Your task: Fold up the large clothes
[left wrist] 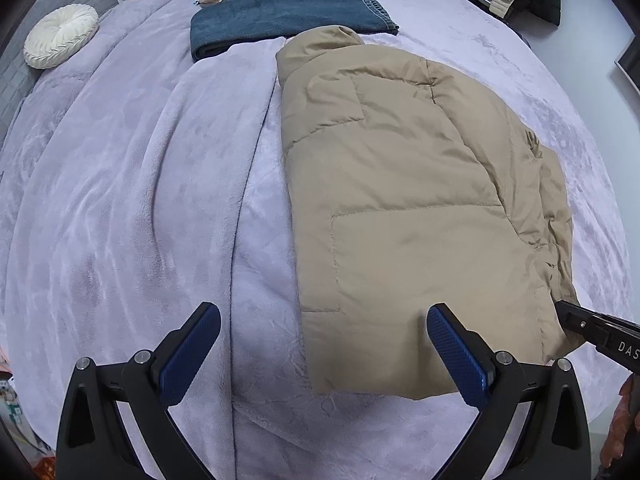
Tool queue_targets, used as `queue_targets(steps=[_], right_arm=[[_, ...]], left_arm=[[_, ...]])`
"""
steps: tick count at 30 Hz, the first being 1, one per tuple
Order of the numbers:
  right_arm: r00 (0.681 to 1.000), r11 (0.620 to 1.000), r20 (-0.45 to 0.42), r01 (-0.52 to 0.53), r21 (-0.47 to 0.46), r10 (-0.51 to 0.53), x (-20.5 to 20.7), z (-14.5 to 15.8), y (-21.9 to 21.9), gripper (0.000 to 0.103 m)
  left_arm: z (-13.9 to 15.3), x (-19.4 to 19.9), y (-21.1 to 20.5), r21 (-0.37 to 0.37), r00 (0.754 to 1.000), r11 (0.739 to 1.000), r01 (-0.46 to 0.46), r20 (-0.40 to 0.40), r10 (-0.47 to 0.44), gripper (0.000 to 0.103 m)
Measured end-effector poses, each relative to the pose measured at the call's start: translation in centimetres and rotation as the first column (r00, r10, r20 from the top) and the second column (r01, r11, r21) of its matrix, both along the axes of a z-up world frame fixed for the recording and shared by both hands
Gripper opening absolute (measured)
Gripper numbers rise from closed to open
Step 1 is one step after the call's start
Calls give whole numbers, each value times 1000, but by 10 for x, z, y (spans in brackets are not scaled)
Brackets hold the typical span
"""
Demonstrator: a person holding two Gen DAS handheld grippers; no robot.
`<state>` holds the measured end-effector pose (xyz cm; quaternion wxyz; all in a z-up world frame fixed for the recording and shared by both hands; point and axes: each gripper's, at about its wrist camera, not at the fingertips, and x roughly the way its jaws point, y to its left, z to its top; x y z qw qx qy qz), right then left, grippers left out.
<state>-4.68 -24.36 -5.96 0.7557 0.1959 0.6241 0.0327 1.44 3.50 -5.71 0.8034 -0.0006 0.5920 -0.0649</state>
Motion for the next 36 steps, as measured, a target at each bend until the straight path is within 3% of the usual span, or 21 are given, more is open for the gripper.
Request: queue_targets(steps=[19,36], right_arm=[[998,996,32,-59,72,57,-27,32,-18,7],[988,993,114,-112,26,109,-66,70,-27,7]], left_arm=[[48,-43,-24,15,999,999,-40,22,40,103],[84,-100,-31,15,994,995,-96,59,95,103]])
